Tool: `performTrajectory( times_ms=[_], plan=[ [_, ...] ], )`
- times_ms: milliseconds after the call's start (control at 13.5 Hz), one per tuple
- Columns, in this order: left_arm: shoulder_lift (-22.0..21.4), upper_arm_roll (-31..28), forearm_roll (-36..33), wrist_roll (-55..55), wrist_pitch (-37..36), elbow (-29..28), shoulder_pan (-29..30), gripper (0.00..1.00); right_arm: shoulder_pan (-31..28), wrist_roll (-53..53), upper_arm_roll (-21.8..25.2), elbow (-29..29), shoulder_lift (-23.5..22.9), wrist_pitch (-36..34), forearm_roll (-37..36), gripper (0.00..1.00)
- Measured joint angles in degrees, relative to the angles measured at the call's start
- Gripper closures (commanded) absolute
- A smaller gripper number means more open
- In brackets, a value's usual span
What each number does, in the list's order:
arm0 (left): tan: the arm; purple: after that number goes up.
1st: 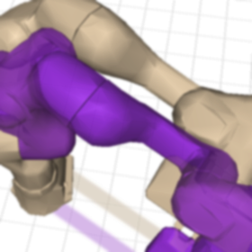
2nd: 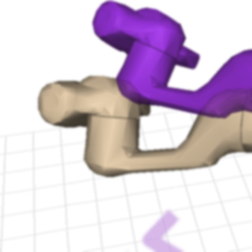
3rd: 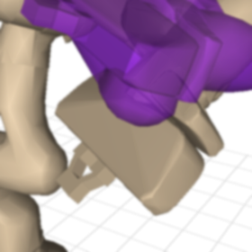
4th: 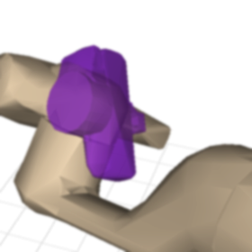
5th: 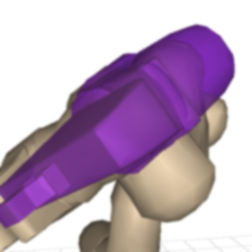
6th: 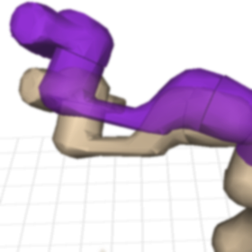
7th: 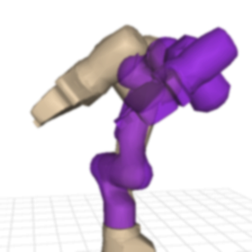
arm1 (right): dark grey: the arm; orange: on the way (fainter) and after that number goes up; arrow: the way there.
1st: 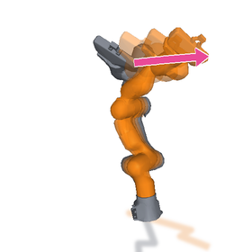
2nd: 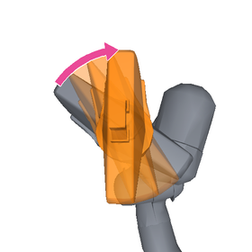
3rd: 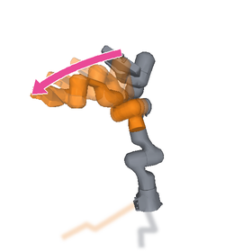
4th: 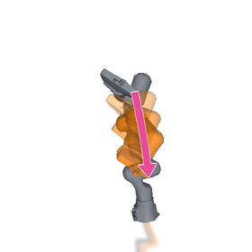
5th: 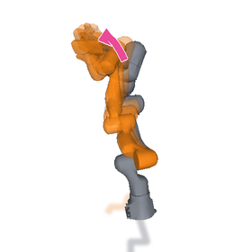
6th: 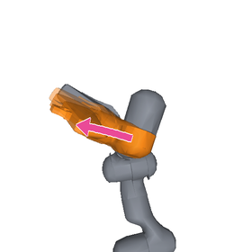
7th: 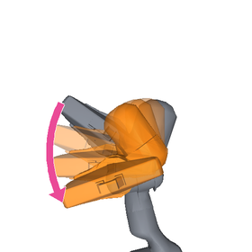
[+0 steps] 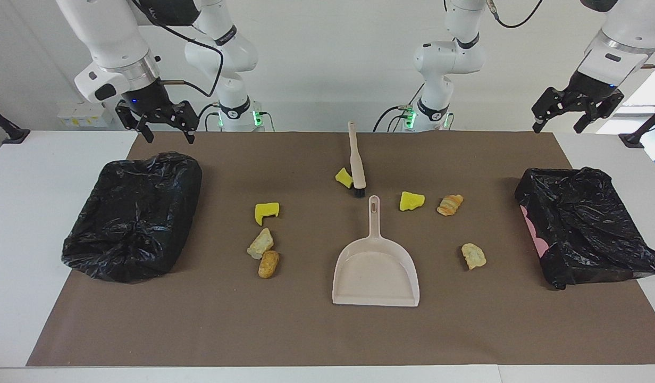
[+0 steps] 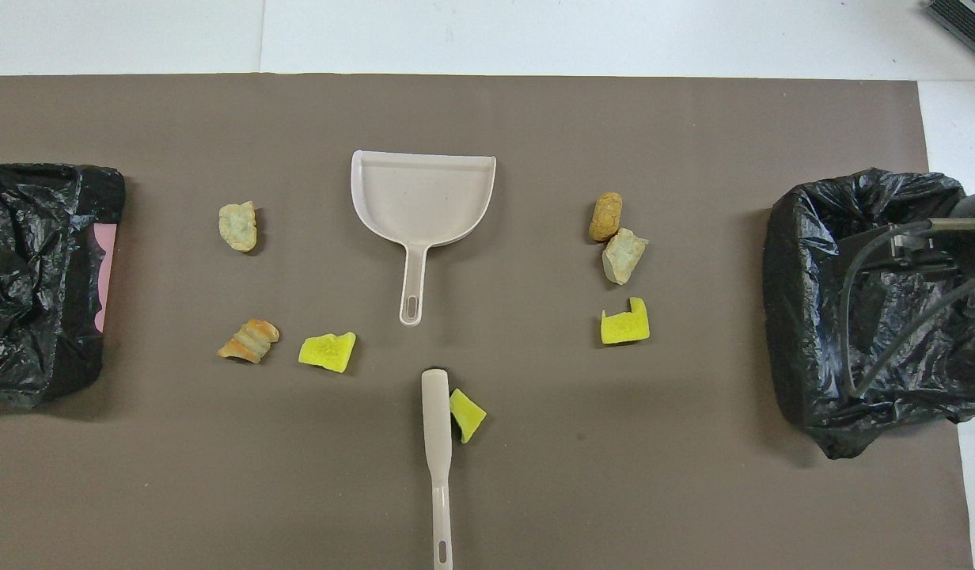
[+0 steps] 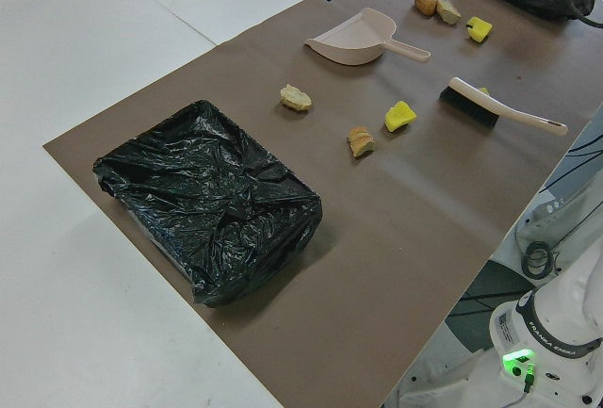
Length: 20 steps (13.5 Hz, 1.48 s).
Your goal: Sweep and dump trash in bin
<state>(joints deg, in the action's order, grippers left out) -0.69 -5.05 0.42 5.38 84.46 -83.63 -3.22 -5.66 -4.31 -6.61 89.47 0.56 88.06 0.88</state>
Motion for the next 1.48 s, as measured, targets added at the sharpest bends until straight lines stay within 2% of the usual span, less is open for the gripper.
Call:
performTrajectory(
  times_ms=[962,1184,1480],
  plan=[
    [-0.1,1.0,0.0,-0.2,-0.1,-0.4,-0.3,0.0,0.0,0.1,-0.1,0.0,-0.1,-0.5,0.0,0.0],
    [-2.0,1.5,0.0,-0.2,0.0,-4.1,-3.4,0.0,0.1,0.1,-0.4,0.0,-0.2,-0.5,0.0,0.0],
    [-7.8,1.9,0.0,-0.9,1.4,-12.5,-7.2,0.0,1.3,0.1,-0.8,-0.1,-1.4,-0.5,0.1,0.0]
  ],
)
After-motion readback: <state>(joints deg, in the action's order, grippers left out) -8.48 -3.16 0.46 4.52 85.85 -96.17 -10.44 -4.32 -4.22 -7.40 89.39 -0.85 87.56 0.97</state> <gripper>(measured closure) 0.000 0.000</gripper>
